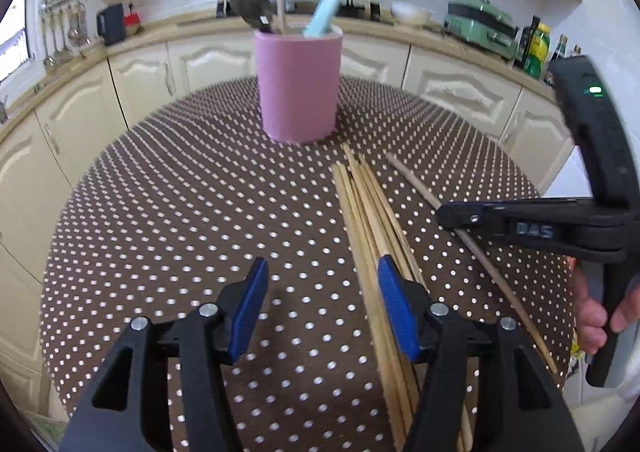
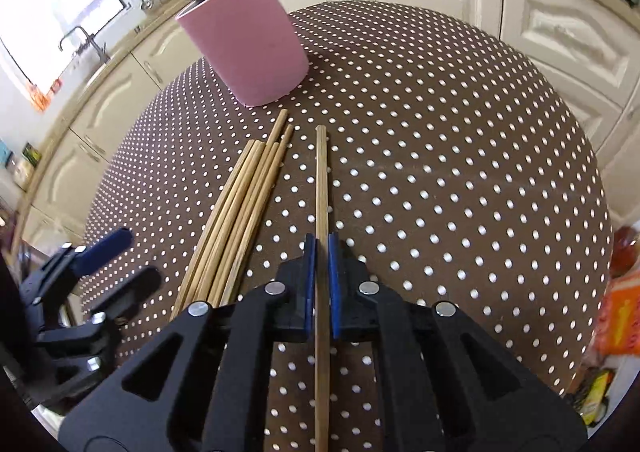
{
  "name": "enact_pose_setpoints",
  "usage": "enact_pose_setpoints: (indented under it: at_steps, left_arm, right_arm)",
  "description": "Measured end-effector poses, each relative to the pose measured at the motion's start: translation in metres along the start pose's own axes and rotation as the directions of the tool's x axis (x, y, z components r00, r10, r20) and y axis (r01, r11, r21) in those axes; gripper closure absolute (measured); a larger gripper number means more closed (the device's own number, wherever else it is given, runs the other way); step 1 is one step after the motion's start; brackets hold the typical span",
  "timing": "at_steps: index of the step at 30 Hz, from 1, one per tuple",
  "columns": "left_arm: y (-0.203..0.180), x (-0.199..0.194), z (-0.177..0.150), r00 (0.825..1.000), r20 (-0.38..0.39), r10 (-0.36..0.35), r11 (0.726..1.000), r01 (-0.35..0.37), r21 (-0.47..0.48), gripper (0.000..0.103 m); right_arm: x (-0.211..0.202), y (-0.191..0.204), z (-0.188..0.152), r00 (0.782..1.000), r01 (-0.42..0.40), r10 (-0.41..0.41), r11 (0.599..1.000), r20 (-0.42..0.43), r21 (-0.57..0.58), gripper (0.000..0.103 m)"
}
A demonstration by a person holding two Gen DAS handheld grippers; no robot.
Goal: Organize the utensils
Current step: 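Grasp another wooden chopstick from the pile with the left gripper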
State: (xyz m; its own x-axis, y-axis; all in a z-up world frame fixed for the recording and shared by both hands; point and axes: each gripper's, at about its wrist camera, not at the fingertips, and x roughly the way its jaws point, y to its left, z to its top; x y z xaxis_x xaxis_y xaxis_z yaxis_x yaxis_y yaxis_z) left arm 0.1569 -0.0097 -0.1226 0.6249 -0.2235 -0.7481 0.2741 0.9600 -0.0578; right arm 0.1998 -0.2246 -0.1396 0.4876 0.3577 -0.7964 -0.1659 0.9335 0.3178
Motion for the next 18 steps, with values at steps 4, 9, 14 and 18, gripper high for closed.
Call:
enact_pose_setpoints:
  at_steps: [4,9,14,18]
  left_arm:
    - [-0.007,0.019,0.008,0.998,-0.048,0.050,0.999,-0.049,0.018,0.047]
    - [-0.014,0.032,0.020,0.988,-0.066,0.136,0.990,-0.135,0.028,0.047]
    - [-0.024,0.046,0.030,0.976,-0.092,0.200,0.978,-0.193,0.080,0.046]
    - [-0.025,0.056,0.042,0.975,-0.095,0.203,0.979,-0.201,0.030,0.049]
  right_arm:
    - [-0.008,-0.004,-0.009,1.000,-0.019,0.019,1.000,0.004,0.006,0.096]
    - [-0.012,-0.009,-0.012,0.999,-0.046,0.046,0.999,0.004,0.015,0.096]
    - [-0.008,-0.010,-0.007,0.999,-0.053,0.053,0.999,-0.007,0.014,0.096]
    - [-0.005,-0.011,-0.003,0.998,-0.056,0.056,0.998,-0.007,0.018,0.096]
